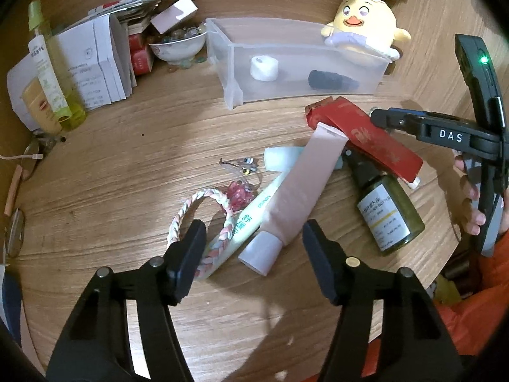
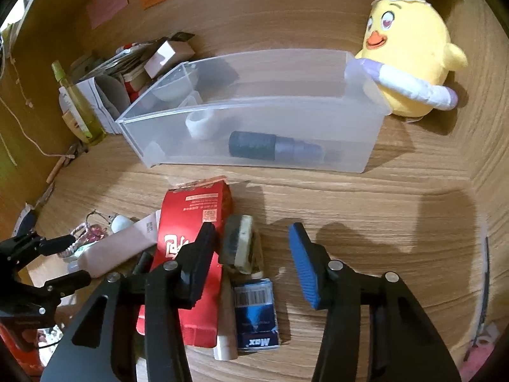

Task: Organize objects
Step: 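Grasp the pink squeeze tube with the left tool while the right tool grasps the small clip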

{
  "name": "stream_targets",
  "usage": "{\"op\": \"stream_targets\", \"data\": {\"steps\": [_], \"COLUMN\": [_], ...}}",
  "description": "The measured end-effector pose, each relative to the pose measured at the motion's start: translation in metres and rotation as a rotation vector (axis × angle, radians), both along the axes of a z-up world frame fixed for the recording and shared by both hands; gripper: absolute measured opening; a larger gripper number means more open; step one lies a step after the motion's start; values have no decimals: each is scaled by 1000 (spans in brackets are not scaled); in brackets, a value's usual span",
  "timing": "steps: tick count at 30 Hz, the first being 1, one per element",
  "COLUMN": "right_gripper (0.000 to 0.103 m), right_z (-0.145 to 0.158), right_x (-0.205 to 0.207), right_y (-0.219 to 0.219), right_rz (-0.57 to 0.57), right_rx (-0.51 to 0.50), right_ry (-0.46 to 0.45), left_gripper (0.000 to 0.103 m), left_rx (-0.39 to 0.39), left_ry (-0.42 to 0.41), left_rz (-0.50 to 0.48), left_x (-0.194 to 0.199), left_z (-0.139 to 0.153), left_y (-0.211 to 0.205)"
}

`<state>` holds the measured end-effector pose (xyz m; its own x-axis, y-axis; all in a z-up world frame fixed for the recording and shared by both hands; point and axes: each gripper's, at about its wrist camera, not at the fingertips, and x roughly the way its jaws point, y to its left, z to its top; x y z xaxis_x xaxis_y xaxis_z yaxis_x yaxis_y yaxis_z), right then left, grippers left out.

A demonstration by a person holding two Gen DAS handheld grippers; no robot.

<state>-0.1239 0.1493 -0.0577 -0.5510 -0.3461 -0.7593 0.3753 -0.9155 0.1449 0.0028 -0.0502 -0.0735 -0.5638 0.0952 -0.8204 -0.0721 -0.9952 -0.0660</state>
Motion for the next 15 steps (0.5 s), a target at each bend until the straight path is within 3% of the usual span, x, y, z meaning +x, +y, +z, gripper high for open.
{"op": "stream_targets", "data": {"steps": [9,13,15], "right_gripper": [32,25,22], "right_z": [-2,-7,-9], "right_x": [-2,-3,-4], "right_y": [5,2,0], "right_rz": [-5,4,9], "right_rx": [-8,-12,-11], "right_ry": [-11,-22,-25], "left_gripper": [64,63,58], "left_rx": [-12,-15,-10], "left_ry": [82,58,25], "left_rz": [-19,-47,-53], "left_x": [14,13,9], "left_z": [29,23,15], "left_y": [0,8,11]}}
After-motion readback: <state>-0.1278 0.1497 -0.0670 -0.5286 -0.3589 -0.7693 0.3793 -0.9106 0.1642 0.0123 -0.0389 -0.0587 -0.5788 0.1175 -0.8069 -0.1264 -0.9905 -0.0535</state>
